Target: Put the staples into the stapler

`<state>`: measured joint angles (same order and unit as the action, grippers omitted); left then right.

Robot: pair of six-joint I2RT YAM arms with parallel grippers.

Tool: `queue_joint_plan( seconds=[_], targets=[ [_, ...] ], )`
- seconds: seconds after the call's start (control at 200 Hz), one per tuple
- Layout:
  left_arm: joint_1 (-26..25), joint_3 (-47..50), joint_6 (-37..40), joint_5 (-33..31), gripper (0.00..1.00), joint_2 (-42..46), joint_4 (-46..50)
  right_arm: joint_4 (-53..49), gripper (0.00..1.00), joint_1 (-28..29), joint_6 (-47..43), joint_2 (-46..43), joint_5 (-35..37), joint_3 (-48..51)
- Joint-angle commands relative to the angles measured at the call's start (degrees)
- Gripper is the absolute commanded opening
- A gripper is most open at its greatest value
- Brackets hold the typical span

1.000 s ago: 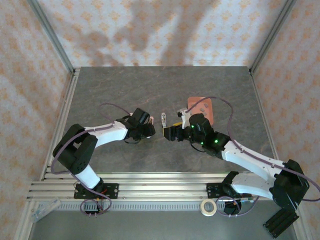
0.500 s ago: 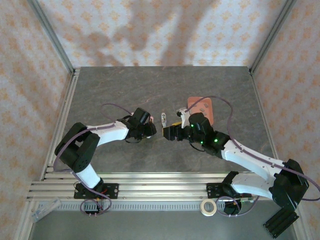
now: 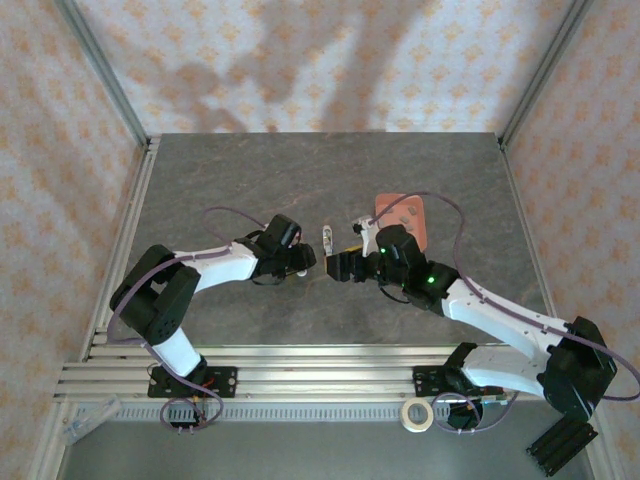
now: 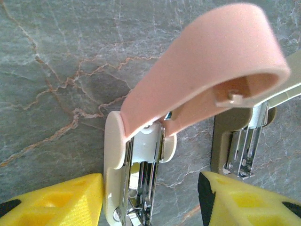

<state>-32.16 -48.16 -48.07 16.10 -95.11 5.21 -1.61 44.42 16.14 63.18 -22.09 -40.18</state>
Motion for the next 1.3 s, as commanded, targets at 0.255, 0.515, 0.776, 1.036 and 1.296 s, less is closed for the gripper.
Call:
queue_joint_plan(
  seconds=[0.255,0.515,0.776,1.036,1.296],
  targets=[
    [-0.5,3.5,0.3,-3.4,0.62,5.2,-0.7,-5.5,0.69,-0.1,6.9,-0.1,8.6,-2.7],
    [0.2,7.6,1.6,-7.4,0.67,12.8,-0.3,-11.3,0.70,-0.1,8.8,2.3,12.6,-5.4],
    [1.0,12.8,1.6,-8.9,0.74,18.7,-3.1,-19.5,0.71,-2.2,6.0,8.6,12.0,-12.6],
    [3.6,17.4,4.1,-10.4,0.78,23.7,-4.6,-26.3,0.71,-9.5,4.8,13.7,8.2,-17.9],
    [5.5,20.6,4.1,-15.3,0.80,28.8,-4.0,-32.2,0.71,-19.7,2.0,20.6,5.4,-23.7]
  ],
)
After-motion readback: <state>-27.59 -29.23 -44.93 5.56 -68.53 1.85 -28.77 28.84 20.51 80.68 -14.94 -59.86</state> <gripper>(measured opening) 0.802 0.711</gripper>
